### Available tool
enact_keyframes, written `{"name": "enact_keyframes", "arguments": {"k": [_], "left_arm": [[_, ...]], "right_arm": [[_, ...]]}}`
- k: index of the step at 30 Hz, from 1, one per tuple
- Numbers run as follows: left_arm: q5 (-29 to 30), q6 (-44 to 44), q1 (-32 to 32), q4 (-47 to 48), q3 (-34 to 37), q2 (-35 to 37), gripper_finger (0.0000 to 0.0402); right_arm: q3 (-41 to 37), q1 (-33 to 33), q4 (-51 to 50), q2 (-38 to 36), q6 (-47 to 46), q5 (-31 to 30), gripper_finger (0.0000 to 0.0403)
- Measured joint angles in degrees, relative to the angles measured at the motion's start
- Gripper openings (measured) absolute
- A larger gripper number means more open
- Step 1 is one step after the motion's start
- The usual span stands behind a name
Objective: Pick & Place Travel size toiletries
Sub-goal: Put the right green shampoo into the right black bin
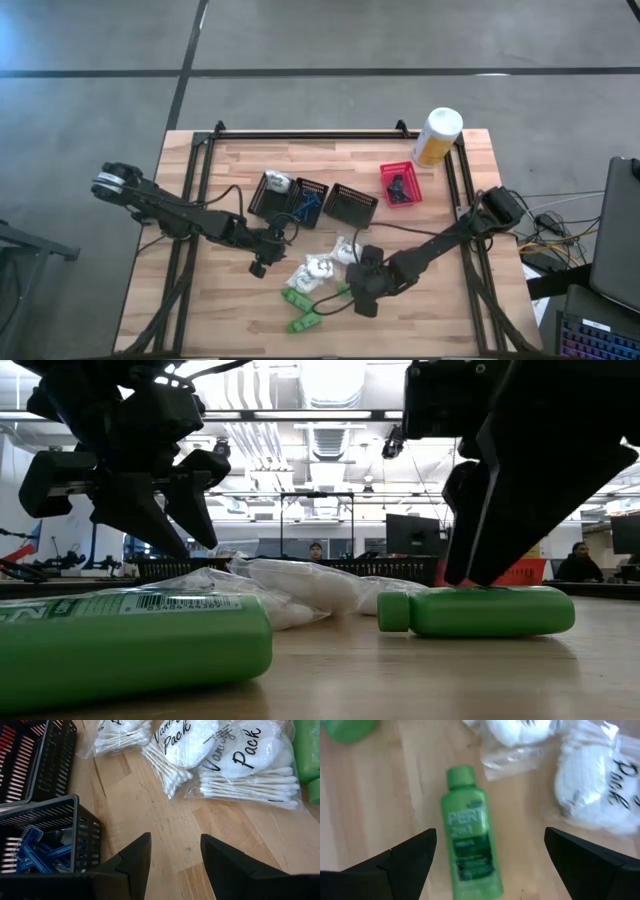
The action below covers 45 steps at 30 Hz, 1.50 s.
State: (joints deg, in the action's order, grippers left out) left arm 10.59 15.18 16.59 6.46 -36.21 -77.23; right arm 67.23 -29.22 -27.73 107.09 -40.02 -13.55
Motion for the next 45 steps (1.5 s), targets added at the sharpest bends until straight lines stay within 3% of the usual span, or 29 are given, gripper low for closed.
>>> {"name": "enact_keyframes", "arguments": {"k": [12,21,45], "left_arm": [[0.0,0.0,0.0,0.0,0.0,0.0,0.0177],[0.0,0.0,0.0,0.0,0.0,0.0,0.0177],[0.0,0.1,0.0,0.0,0.0,0.0,0.0177]], "right_arm": [[-5.8,-0.2,10.0,-0.1,2.9,0.3,0.0368],[-7.0,-0.1,11.0,-0.1,6.9,0.1,0.0368],[-9.3,-0.1,15.3,-0.1,0.0,1.6,0.0368]]}}
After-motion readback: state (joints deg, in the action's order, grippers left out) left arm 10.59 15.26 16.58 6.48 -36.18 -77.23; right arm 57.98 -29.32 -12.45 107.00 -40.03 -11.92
